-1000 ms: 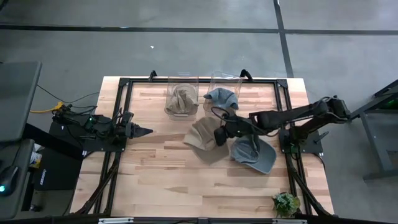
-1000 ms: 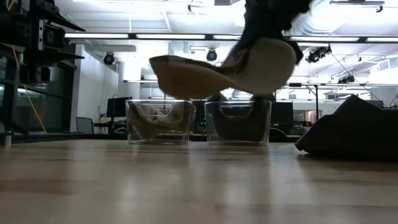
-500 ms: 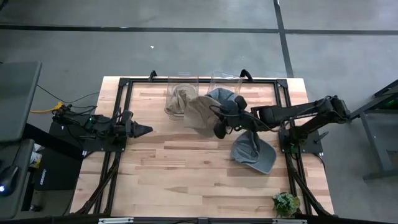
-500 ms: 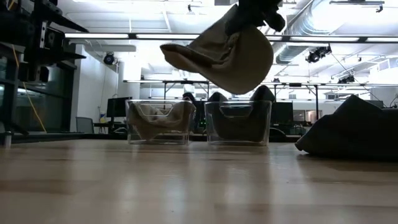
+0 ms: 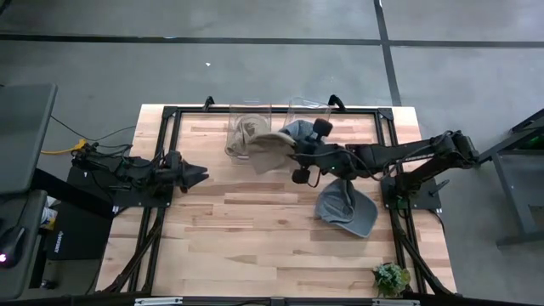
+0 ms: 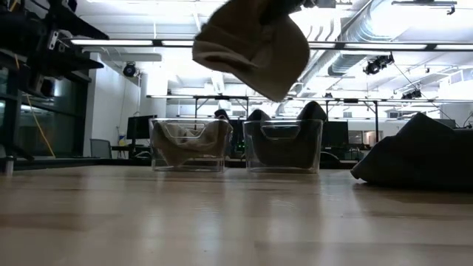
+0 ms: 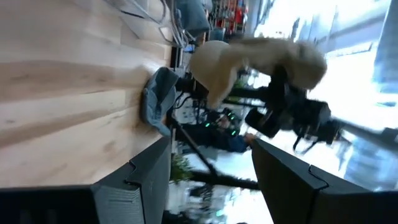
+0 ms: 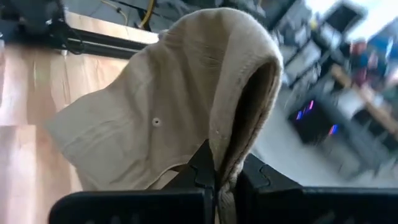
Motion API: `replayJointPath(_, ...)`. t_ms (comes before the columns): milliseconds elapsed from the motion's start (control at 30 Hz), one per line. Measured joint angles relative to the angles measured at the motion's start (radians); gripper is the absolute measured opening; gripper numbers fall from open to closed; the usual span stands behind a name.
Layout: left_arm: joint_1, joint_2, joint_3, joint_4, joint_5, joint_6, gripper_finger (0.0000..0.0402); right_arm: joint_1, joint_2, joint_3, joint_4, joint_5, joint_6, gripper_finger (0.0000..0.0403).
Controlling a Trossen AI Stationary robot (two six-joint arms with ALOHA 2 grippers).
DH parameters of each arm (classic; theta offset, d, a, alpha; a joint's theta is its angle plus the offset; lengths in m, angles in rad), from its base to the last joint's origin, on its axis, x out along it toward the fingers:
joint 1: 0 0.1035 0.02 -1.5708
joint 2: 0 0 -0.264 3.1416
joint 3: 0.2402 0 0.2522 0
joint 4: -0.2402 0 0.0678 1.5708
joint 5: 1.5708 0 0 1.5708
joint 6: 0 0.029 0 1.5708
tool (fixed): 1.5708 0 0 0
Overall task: Pick & Place hat
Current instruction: Put the brown cap into the left transparent bin
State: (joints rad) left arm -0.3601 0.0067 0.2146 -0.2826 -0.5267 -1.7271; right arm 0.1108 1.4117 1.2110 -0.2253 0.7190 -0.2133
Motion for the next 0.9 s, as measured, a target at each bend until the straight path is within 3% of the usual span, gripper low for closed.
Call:
replayJointPath(300, 0.0, 0.0, 0.0, 0.006, -0.073, -0.264, 0.0207, 0.0, 0.0, 0.0, 0.251, -0.065, -0.425, 0.001)
replayJointPath(433, 0.0, 0.001, 0.0, 0.1, -0.112, -0.322, 0.0207, 0.0, 0.0, 0.0, 0.366, -0.079, -0.546, 0.001)
replayJointPath(667, 0.0, 0.047, 0.0, 0.274, -0.143, -0.32, 0.0207, -0.014, 0.0, 0.0, 0.507, -0.192, -0.625, 0.001)
replayJointPath(900, 0.0, 0.172, 0.0, 0.401, -0.182, -0.321, 0.0207, -0.06, 0.0, 0.0, 0.591, -0.316, -0.626, 0.001)
